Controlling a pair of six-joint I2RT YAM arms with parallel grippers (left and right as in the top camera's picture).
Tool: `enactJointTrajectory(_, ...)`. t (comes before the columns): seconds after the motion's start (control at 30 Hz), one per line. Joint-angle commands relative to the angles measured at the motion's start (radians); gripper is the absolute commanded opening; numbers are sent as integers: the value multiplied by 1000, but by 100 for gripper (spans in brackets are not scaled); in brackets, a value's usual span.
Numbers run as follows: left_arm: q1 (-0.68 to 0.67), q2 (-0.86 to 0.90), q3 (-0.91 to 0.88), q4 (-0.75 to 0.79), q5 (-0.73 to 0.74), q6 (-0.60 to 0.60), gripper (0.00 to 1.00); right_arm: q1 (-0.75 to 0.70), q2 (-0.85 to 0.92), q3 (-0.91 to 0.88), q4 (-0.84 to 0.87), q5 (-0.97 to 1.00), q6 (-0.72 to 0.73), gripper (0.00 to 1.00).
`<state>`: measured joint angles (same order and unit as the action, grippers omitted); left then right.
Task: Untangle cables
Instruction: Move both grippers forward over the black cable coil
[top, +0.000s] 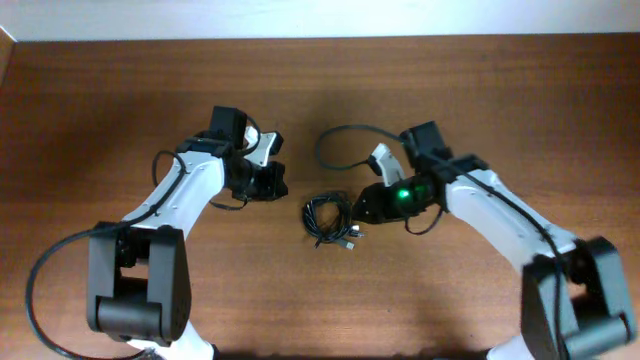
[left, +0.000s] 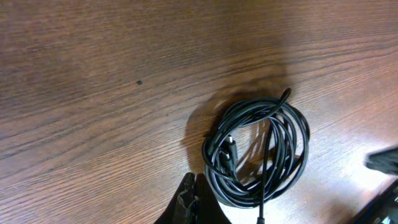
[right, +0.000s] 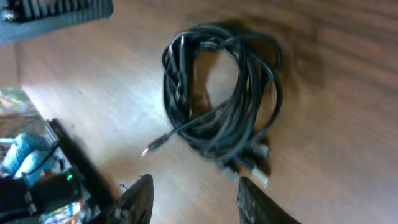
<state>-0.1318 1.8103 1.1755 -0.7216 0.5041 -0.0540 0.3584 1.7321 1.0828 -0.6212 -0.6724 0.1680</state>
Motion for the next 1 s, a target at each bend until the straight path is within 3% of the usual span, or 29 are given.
enactJointTrajectory(0.0,-2,23,10,2,-3,1,2,49,77,13,68,35,32,44)
enactJointTrajectory(0.13,-2,23,10,3,-3,1,2,97,127,13,110,153,79,45)
enactJointTrajectory(0.3,-2,23,10,4,-3,0,2,142,127,13,138,196,86,37)
enactJointTrajectory(0.4,-2,23,10,4,-3,1,2,147,127,13,163,334,212,39)
enactJointTrajectory(0.57,-2,23,10,4,-3,1,2,147,127,13,195,352,260,43)
enactJointTrajectory(0.87,-2,23,10,4,-3,1,4,231,127,13,192,444,284,42)
enactJointTrajectory(0.97,-2,23,10,4,-3,1,4,264,127,13,195,529,320,26)
